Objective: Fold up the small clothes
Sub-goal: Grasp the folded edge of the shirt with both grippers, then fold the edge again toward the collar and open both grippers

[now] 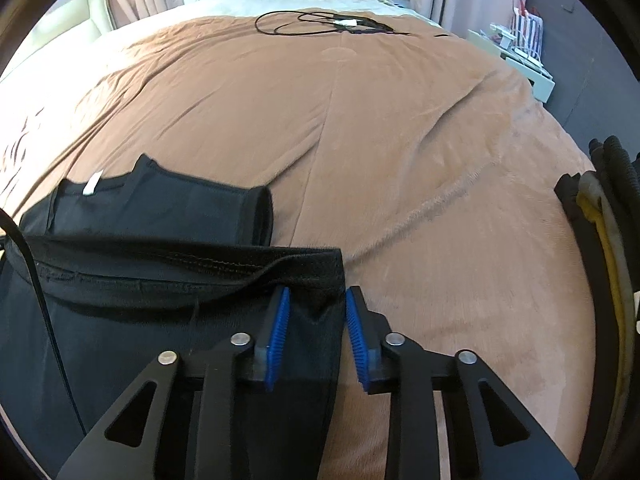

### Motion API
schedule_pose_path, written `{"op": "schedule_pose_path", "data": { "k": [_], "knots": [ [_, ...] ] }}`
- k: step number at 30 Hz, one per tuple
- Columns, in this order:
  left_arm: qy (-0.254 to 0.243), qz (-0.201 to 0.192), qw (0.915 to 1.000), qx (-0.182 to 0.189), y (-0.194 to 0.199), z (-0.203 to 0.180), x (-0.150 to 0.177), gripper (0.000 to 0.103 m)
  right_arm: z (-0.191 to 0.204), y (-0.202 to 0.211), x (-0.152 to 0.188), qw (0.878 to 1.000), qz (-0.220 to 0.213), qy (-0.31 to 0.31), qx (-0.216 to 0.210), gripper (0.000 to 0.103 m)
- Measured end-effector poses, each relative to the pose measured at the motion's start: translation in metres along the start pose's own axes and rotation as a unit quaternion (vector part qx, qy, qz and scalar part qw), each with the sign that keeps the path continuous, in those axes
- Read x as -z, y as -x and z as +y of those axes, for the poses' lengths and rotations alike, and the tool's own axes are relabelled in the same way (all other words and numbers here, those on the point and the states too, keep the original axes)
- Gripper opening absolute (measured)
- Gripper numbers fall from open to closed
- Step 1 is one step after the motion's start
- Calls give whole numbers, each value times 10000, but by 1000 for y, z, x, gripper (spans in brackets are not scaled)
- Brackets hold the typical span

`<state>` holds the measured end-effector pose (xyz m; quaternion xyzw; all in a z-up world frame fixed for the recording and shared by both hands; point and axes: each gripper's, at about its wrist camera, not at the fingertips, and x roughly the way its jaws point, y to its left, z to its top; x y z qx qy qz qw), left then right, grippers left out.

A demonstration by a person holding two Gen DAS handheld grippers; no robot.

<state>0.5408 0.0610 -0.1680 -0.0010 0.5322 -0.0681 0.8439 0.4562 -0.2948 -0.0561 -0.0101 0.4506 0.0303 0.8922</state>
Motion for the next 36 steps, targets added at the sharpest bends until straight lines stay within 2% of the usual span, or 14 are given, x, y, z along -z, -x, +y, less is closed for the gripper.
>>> {"op": "schedule_pose_path", "data": {
  "k": [4,8,10,17,25,36],
  "knots": [
    [41,-36,9999,122,-1,-1,-2,14,-4,-2,-2,9999,-2,-34,-96,14],
    [179,-18,9995,250,-2,2,-4,13,-3,-3,-3,9999,-1,-3,-156,6],
    [247,-32,9992,320,-1,4,-4,8,-3,0,-2,9999,-32,-5,-168,3],
    [491,-321,9978,307,19,12,-4,5,-1,23,-3,9996,-284,-21,-80,2],
    [482,-662,9964,203,40,13,-19,5,5,38,-10,9986,-530,-31,51,1],
    [443,-699,9966,-48,23,13,-52,5,12,13,-33,9988,-451,60,192,1]
  ]
}}
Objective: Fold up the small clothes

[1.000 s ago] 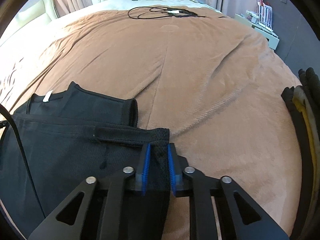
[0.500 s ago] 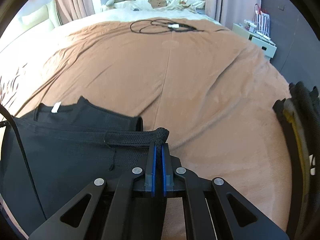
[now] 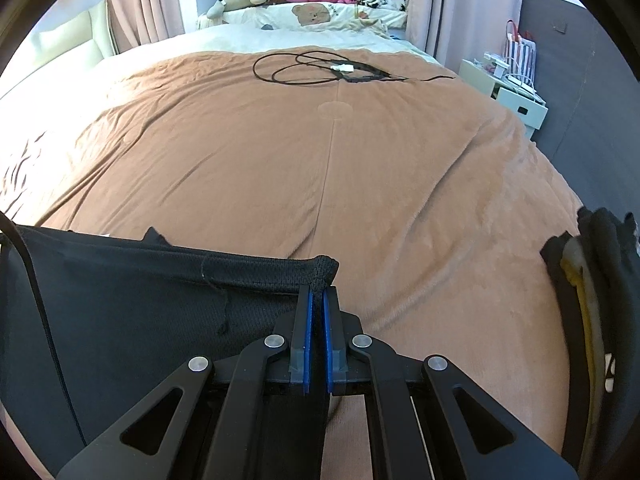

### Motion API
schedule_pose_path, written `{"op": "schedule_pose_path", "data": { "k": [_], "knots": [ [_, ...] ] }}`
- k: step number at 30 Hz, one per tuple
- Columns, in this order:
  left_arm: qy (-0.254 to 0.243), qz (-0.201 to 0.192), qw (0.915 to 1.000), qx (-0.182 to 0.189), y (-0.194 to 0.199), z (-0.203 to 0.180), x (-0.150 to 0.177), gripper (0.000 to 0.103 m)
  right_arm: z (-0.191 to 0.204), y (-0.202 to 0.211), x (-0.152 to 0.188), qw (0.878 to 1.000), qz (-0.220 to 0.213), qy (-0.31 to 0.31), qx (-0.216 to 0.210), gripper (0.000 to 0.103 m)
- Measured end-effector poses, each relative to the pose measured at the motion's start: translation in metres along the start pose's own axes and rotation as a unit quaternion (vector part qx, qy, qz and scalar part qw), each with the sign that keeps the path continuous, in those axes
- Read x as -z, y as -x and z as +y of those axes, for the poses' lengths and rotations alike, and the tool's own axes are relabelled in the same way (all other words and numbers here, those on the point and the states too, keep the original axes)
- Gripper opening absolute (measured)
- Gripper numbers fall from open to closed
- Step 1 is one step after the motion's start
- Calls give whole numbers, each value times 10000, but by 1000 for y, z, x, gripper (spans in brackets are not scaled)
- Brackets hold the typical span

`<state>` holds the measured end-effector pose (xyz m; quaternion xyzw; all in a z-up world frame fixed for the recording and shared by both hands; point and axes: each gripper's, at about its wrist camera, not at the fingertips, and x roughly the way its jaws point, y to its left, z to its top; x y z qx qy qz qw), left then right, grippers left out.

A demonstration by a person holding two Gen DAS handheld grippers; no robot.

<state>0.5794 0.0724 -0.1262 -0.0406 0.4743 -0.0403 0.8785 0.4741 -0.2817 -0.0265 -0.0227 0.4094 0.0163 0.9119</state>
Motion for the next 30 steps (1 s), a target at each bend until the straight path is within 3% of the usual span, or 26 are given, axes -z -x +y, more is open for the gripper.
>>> {"op": "schedule_pose_path", "data": {
  "k": [6,10,11,12,13,14,15,30],
  "knots": [
    [-6,185,9998,-95,-26,1,-11,5,7,-26,-15,9997,87,110,175,1],
    [124,437,9989,-133,-40,4,-12,13,5,-43,-21,9991,323,-12,265,6],
    [156,441,9987,-181,-39,6,-11,17,3,-44,-21,9990,361,-60,247,11],
    [177,419,9988,-201,-35,8,-10,29,2,-44,-21,9990,378,-86,199,16],
    [189,392,9989,-184,-32,10,-8,40,-1,-41,-20,9991,393,-134,116,34],
    [201,343,9991,-149,-26,12,-6,44,-2,-38,-19,9991,377,-164,93,52],
    [204,312,9992,-137,-20,14,-3,46,-4,-34,-17,9992,340,-178,89,55],
    [499,330,9982,93,88,28,74,51,-18,66,35,9967,289,-404,-636,56]
  ]
}}
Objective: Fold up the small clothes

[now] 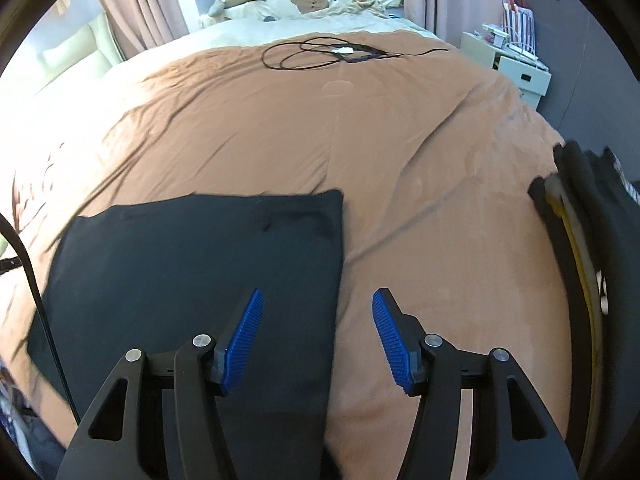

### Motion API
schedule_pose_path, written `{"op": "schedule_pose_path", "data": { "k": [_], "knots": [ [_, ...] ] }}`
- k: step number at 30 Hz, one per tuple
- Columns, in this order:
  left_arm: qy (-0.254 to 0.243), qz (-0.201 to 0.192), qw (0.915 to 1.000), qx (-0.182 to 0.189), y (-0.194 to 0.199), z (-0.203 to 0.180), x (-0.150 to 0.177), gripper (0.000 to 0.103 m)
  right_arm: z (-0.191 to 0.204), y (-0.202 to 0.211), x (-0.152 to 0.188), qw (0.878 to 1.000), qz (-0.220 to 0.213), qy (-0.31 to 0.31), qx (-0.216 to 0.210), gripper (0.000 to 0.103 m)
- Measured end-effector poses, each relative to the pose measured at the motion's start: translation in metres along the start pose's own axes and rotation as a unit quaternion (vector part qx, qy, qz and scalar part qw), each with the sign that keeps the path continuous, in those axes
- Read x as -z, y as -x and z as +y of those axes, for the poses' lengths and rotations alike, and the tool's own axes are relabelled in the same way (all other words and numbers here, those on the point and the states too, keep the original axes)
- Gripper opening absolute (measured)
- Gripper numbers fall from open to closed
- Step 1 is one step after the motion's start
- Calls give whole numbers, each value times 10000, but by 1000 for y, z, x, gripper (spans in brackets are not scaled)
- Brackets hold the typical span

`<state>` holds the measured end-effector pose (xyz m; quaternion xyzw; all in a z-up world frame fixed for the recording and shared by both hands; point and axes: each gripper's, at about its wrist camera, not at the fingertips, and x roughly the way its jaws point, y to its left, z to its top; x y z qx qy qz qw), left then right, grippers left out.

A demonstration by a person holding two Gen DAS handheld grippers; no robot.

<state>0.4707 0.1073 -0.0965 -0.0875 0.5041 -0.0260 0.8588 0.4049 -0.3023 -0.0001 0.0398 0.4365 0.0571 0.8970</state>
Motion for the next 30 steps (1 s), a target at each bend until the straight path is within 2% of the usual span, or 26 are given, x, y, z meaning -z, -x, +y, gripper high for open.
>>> {"op": "schedule_pose_path", "data": {
  "k": [6,14,24,30],
  "knots": [
    [111,-92,9999,76,34,1,41,52,-10,37,33,9998,-96,-85,-176,56],
    [484,-75,9980,398,43,12,90,52,-25,67,82,9983,-163,-453,-319,56],
    [862,63,9932,784,28,20,131,52,-33,71,128,9948,-64,-928,-421,56],
    [1107,71,9883,1050,25,23,145,52,-34,61,148,9895,31,-1277,-680,53]
  ]
}}
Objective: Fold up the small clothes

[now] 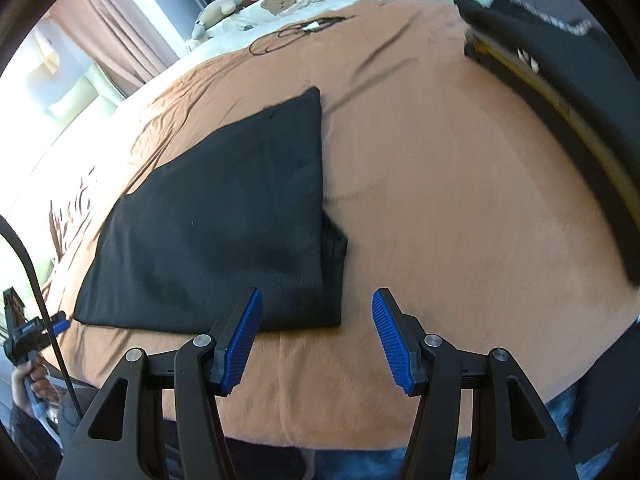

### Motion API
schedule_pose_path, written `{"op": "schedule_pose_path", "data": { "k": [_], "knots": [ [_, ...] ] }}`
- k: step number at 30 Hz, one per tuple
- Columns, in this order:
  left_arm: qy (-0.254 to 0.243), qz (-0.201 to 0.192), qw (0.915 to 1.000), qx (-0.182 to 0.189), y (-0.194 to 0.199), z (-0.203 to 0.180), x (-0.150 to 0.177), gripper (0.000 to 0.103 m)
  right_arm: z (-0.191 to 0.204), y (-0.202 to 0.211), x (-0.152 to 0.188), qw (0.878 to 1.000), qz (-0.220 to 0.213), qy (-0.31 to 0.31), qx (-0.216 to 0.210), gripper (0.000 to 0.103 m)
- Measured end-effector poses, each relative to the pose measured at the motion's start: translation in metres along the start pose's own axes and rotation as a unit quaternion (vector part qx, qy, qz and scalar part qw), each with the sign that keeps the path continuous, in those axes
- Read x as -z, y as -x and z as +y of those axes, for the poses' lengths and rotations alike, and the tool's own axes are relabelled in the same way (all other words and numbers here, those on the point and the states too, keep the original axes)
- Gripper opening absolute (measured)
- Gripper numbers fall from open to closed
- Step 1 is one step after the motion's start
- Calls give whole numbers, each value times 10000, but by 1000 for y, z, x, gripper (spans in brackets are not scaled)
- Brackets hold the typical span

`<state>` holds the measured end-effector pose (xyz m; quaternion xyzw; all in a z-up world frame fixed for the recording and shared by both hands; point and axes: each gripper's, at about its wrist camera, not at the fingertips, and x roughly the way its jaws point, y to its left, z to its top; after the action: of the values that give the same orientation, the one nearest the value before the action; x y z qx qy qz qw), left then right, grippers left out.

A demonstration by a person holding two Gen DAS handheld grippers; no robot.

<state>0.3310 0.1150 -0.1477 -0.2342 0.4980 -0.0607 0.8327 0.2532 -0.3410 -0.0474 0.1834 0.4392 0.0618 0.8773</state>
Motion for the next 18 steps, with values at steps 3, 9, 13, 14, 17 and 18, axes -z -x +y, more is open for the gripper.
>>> {"op": "schedule_pose_path", "data": {
  "k": [3,9,13,14,17,18],
  "knots": [
    [127,27,9998,150,-3,2,3,52,-6,-5,7,9997,34,-188,-127,53],
    [426,111,9986,287,-14,8,4,52,-16,-13,11,9982,11,-474,-375,53],
    [638,129,9974,316,-23,13,3,52,-20,-18,9,9969,8,-597,-521,52],
    [695,126,9969,333,-25,14,3,52,-21,-20,9,9962,18,-650,-572,47],
    [839,75,9956,406,-28,18,1,52,-28,-25,9,9942,60,-847,-662,42],
    [853,58,9955,413,-28,18,0,52,-28,-27,9,9934,50,-907,-699,42]
  ]
}}
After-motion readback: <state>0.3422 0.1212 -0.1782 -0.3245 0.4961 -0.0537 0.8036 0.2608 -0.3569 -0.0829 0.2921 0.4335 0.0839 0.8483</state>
